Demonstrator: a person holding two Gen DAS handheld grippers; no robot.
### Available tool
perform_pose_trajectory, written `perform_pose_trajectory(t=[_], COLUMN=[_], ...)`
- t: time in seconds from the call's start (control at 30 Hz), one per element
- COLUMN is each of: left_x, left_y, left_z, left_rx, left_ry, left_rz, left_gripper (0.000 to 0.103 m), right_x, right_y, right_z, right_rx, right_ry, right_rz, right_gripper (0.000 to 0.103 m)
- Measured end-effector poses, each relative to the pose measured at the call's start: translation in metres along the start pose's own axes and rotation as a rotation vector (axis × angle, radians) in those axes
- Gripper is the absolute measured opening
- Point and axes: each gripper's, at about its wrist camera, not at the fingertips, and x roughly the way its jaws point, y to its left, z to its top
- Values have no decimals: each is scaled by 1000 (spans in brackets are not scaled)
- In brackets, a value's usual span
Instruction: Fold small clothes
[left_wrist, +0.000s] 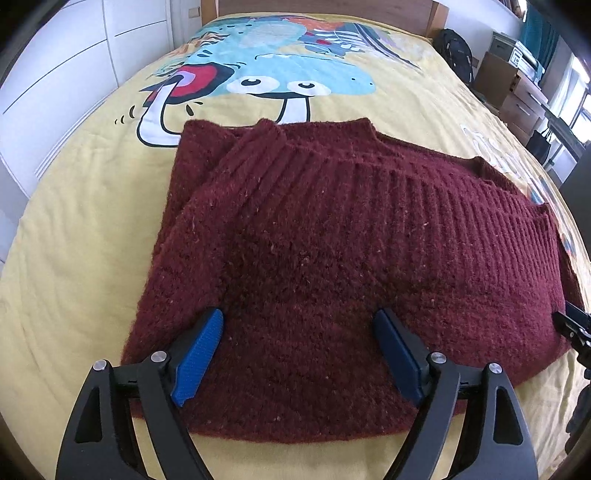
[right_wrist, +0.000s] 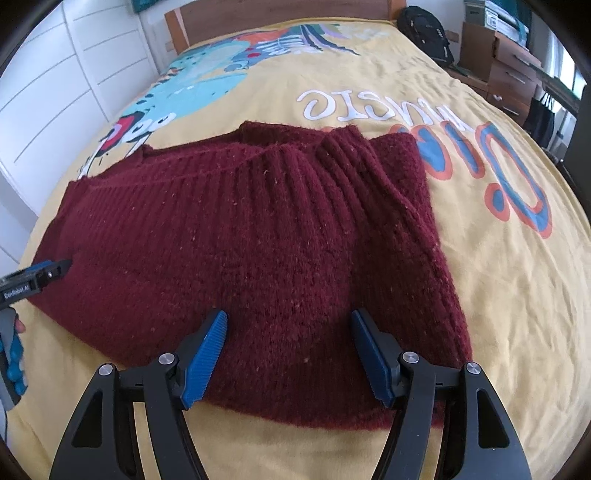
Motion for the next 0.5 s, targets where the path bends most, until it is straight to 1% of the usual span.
perform_pose_trajectory(t=[0.2,0.5], left_x=[-26,-72], left_y=[5,38], left_z=[-8,-26], left_rx=[-30,-109], left_ry=[-16,-48], left_rz=[-20,-37], left_gripper=[80,80], right_x=[-17,-48], right_y=[3,14], right_z=[-9,-28], right_rx=[23,37], right_ry=[2,-16], right_rz=[7,15], right_gripper=[71,71])
